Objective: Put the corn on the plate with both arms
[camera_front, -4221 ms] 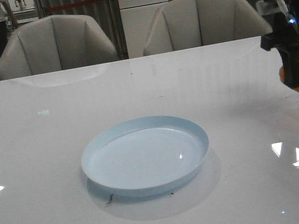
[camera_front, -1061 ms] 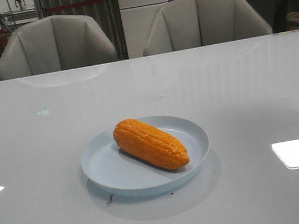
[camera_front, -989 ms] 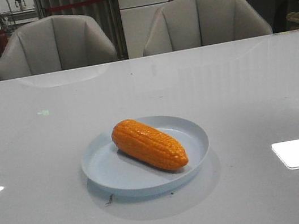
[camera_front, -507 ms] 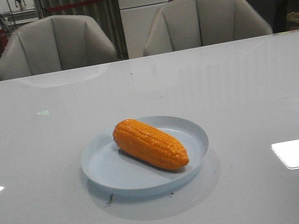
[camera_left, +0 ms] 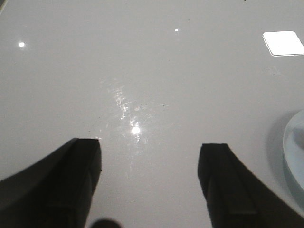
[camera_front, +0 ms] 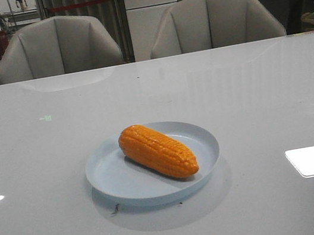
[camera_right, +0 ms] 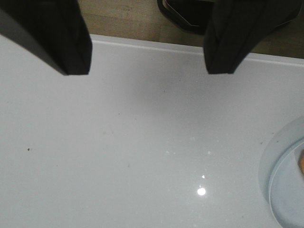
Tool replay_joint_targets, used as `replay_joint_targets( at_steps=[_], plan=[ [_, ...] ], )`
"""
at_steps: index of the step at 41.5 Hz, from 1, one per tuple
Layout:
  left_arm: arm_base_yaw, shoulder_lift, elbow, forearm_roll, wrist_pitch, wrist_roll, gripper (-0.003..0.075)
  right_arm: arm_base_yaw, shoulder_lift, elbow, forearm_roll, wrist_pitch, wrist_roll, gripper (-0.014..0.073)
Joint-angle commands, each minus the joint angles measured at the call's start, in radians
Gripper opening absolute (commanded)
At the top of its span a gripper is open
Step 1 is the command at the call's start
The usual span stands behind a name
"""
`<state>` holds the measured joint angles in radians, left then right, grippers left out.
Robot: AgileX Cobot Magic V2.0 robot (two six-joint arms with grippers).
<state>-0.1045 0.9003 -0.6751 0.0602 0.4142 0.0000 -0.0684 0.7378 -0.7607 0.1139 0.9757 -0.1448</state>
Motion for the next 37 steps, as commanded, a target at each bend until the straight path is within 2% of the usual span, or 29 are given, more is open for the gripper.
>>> replay_joint_targets(
  at_steps=[1,24,29,37],
  plan=[
    [0.002,-0.011,-0.028,-0.01,-0.077,-0.008,0.0495,-0.007,-0.005,-0.025,-0.005,-0.046,-0.012,0.0594],
    [-0.002,-0.011,-0.028,0.001,-0.1,-0.007,0.0479,-0.007,-0.005,-0.025,-0.005,-0.046,-0.012,0.0594],
    [-0.002,-0.048,-0.021,-0.007,-0.102,-0.006,0.0386,-0.007,-0.005,-0.025,-0.005,-0.046,-0.012,0.0594],
    [-0.002,-0.201,0.025,-0.077,-0.124,0.029,0.0127,-0.007,-0.005,-0.025,-0.003,-0.048,-0.012,0.0594]
  ],
)
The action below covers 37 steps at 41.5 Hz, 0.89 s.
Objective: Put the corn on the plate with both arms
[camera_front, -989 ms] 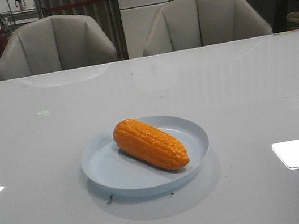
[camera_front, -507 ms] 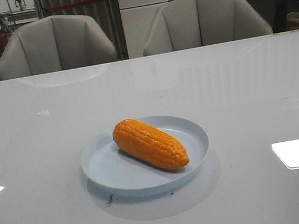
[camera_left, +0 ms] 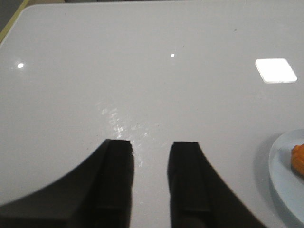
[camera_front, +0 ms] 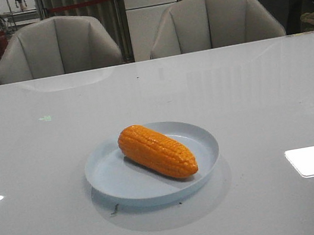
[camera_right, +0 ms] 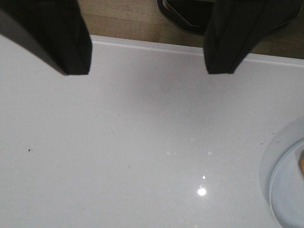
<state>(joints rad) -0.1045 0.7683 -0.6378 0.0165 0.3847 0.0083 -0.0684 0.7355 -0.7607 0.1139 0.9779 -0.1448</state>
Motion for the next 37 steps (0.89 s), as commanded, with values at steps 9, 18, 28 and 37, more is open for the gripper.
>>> replay_joint_targets(
  at_steps=[9,18,28,37],
  plan=[
    [-0.002,-0.276,0.102,-0.034,-0.188,0.122,0.0096,-0.007,-0.002,-0.025,-0.003,-0.05,-0.012,0.0594],
    [0.0,-0.495,0.255,0.003,-0.234,0.124,0.0096,-0.007,-0.002,-0.025,-0.003,-0.05,-0.012,0.0594],
    [0.056,-0.725,0.439,0.002,-0.263,0.124,0.0096,-0.007,-0.002,-0.025,-0.003,-0.05,-0.012,0.0594],
    [0.065,-0.781,0.571,-0.032,-0.322,0.124,0.0096,-0.007,-0.002,-0.025,-0.003,-0.047,-0.012,0.0594]
  ],
)
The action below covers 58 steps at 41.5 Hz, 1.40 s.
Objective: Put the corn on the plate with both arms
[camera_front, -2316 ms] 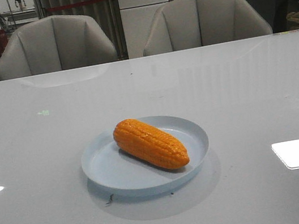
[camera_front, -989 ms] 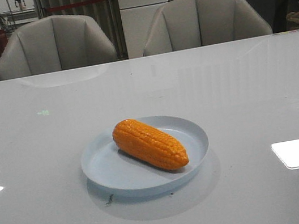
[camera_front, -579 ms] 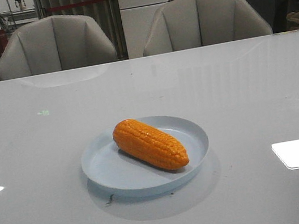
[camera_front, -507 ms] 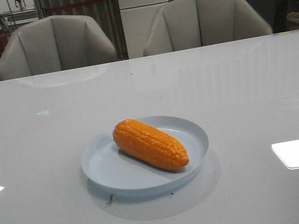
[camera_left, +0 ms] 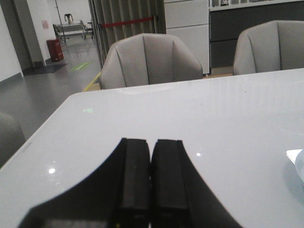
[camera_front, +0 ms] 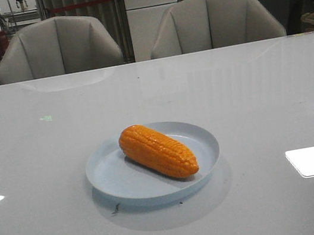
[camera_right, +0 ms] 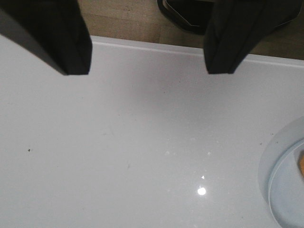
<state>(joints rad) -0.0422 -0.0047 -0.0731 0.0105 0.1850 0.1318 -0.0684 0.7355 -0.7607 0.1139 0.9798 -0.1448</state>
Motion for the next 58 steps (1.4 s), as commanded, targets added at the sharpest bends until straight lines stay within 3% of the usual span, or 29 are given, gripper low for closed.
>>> replay_joint_targets(
  at_steps=[1,9,16,50,54,58],
  plan=[
    [0.003,-0.008,0.018,-0.035,-0.131,0.001,0.0096,-0.007,-0.002,-0.025,-0.003,-0.048,-0.012,0.0594],
    [0.003,-0.017,0.118,-0.052,-0.234,0.001,0.0096,-0.007,-0.004,-0.025,-0.003,-0.051,-0.012,0.0594],
    [0.003,-0.017,0.116,-0.055,-0.17,0.001,0.0096,-0.007,-0.004,-0.025,-0.003,-0.051,-0.012,0.0594],
    [0.003,-0.017,0.116,-0.055,-0.168,0.001,0.0096,0.015,-0.055,-0.025,-0.015,-0.039,-0.012,0.0592],
    [0.003,-0.017,0.116,-0.055,-0.168,0.001,0.0096,0.057,-0.121,-0.025,-0.02,-0.03,-0.012,0.0553],
    [0.003,-0.017,0.116,-0.055,-0.168,0.001,0.0096,0.108,-0.207,-0.025,-0.031,-0.056,-0.012,0.0443]
  ],
)
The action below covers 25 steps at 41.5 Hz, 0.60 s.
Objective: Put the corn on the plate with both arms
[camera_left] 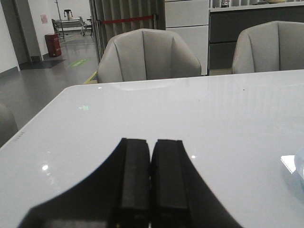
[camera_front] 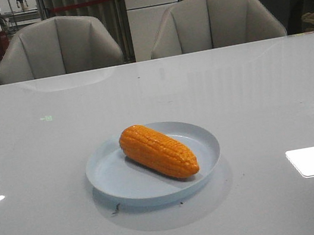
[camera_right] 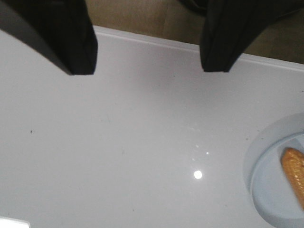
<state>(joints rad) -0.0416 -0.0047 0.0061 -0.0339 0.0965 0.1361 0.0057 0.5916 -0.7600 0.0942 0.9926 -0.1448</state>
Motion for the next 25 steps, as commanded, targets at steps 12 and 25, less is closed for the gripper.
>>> replay_joint_targets(
  at_steps=[12,25],
  plan=[
    [0.002,-0.017,0.037,-0.01,-0.08,-0.004,0.0096,0.052,-0.246,-0.02,-0.012,-0.088,-0.012,0.0073],
    [0.002,-0.017,0.037,-0.01,-0.08,-0.004,0.0096,0.052,-0.428,0.211,0.011,-0.407,-0.012,0.0056]
  ],
)
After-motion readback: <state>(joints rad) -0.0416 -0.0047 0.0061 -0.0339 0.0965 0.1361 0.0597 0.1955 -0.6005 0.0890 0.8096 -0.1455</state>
